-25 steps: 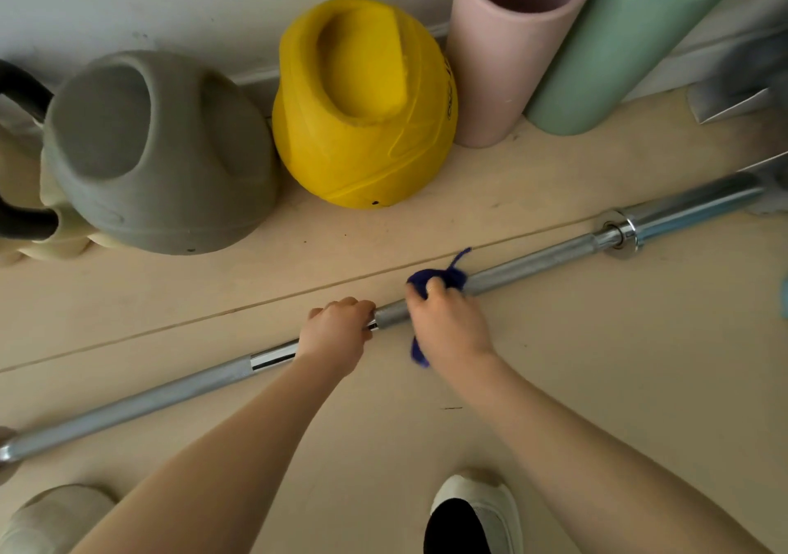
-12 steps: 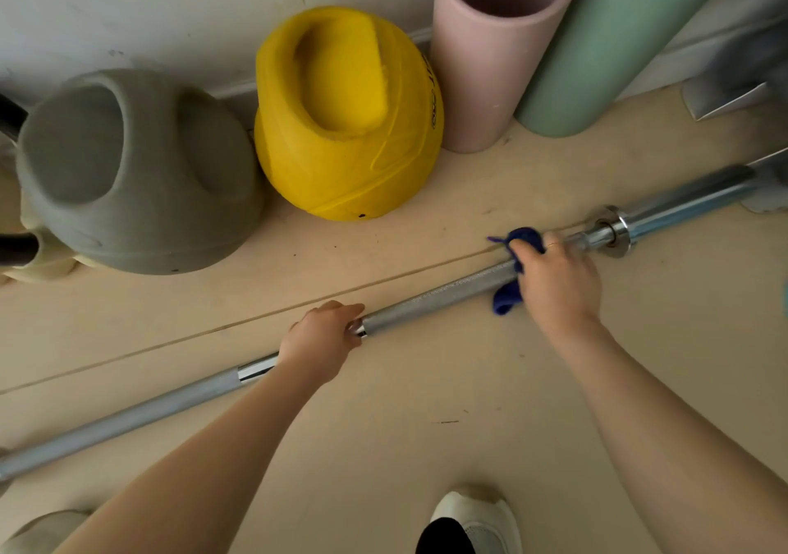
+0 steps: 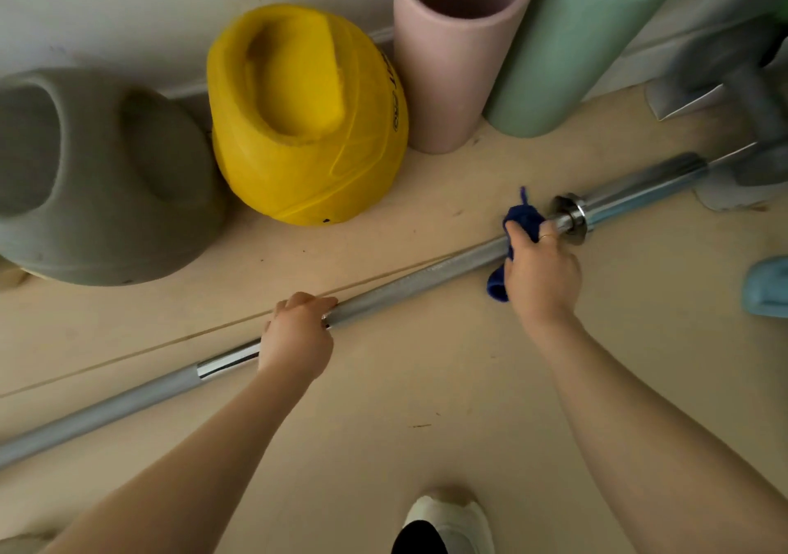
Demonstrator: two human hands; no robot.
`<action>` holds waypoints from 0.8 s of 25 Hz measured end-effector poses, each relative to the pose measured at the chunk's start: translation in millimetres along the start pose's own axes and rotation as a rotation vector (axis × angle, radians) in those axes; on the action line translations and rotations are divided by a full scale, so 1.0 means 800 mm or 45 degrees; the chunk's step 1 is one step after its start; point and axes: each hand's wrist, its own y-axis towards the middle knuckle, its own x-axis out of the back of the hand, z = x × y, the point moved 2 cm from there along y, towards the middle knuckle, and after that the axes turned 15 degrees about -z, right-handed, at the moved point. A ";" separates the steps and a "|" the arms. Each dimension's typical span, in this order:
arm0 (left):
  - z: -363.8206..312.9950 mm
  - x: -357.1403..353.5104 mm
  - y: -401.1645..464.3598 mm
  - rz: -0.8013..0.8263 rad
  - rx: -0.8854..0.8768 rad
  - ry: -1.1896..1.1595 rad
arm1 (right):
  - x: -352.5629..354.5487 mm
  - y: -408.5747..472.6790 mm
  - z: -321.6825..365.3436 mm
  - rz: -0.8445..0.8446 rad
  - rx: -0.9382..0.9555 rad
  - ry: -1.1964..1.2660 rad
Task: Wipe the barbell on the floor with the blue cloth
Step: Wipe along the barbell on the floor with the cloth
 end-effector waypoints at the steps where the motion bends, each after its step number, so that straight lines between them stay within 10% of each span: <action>1: -0.009 -0.001 -0.008 -0.096 -0.108 0.070 | -0.003 -0.009 0.013 -0.008 0.115 0.026; 4: -0.029 -0.001 -0.018 -0.196 -0.497 0.207 | 0.001 -0.009 -0.003 0.022 0.509 0.136; 6: -0.032 -0.002 -0.009 -0.237 -0.573 0.276 | -0.001 0.017 -0.031 -0.022 0.253 0.120; 8: -0.035 0.001 -0.006 -0.200 -0.559 0.295 | -0.002 0.010 -0.021 -0.044 -0.001 0.103; 13: -0.035 0.000 0.000 -0.170 -0.567 0.205 | -0.005 0.001 -0.017 -0.085 0.451 0.097; 17: -0.027 0.000 0.022 -0.101 -0.430 0.120 | -0.010 0.030 -0.009 -0.100 -0.184 0.137; 20: -0.021 0.001 0.047 0.062 -0.278 0.135 | -0.011 0.005 0.028 -0.035 0.294 0.165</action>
